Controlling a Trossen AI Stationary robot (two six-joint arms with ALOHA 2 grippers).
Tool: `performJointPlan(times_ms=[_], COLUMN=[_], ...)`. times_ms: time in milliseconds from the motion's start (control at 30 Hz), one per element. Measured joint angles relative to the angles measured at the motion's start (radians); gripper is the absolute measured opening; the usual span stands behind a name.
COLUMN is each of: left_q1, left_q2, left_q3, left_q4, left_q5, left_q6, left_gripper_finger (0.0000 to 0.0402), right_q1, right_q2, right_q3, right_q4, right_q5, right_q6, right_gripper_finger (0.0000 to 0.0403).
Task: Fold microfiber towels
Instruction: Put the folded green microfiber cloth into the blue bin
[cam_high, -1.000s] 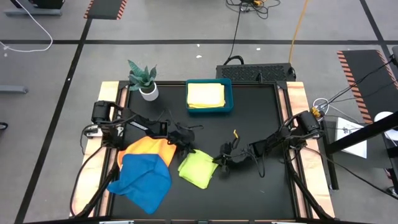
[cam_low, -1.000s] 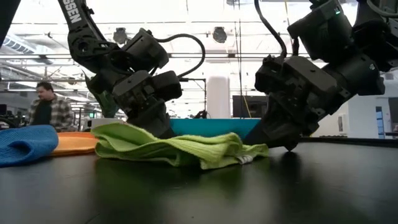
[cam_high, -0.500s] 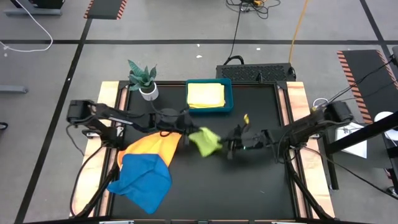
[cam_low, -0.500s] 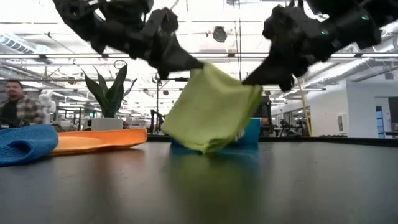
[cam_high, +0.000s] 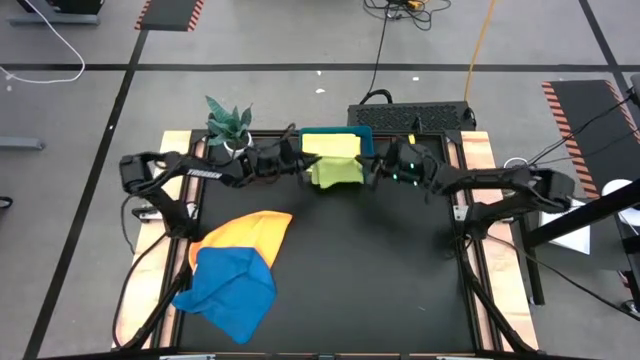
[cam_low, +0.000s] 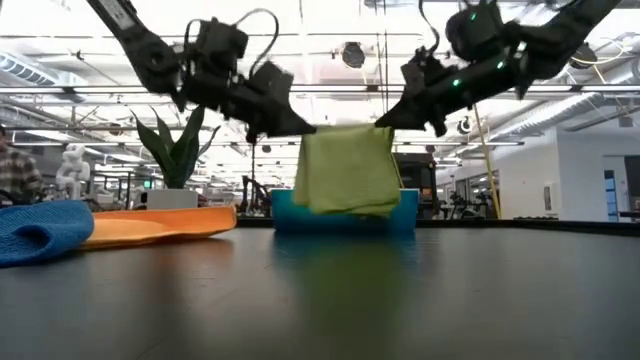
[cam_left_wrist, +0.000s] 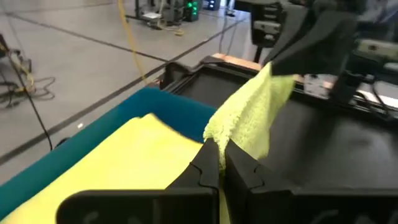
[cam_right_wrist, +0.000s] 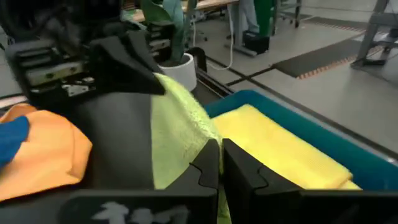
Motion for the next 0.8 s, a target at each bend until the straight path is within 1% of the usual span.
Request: performJointPlan(times_ms=[67,100,167,267,367,500,633,700,800], left_q1=[0.047,0.068,0.103,0.139,0.168,0.204,0.228,0.231,0.229], left_q2=[0.053,0.080,0.142,0.238,0.303,0.337,0.341,0.340,0.340], left_q3=[0.012,0.026,0.069,0.143,0.217,0.294,0.325,0.327,0.326], left_q4=[0.041,0.045,0.030,0.016,-0.004,-0.083,-0.190,-0.204,-0.226], left_q5=[0.034,0.048,0.059,0.048,0.038,0.019,0.019,0.027,0.043], left_q6=[-0.023,-0.034,-0.040,-0.041,-0.034,-0.026,-0.029,-0.040,-0.039], left_gripper_finger=[0.0003,0.0004,0.0004,0.0003,0.0005,0.0007,0.0004,0.0013,0.0038], right_q1=[-0.068,-0.094,-0.128,-0.156,-0.183,-0.222,-0.252,-0.260,-0.263], right_q2=[0.049,0.079,0.146,0.254,0.344,0.431,0.486,0.509,0.527], right_q3=[0.009,0.023,0.066,0.137,0.212,0.287,0.340,0.350,0.351], right_q4=[0.031,0.031,0.032,0.012,-0.008,-0.011,-0.041,-0.053,-0.060], right_q5=[-0.082,-0.106,-0.114,-0.106,-0.100,-0.107,-0.114,-0.115,-0.130], right_q6=[0.009,0.012,0.010,-0.015,-0.043,-0.062,-0.084,-0.095,-0.113], right_gripper_finger=[0.0000,0.0000,0.0000,0.0000,0.0000,0.0000,0.0000,0.0000,0.0010])
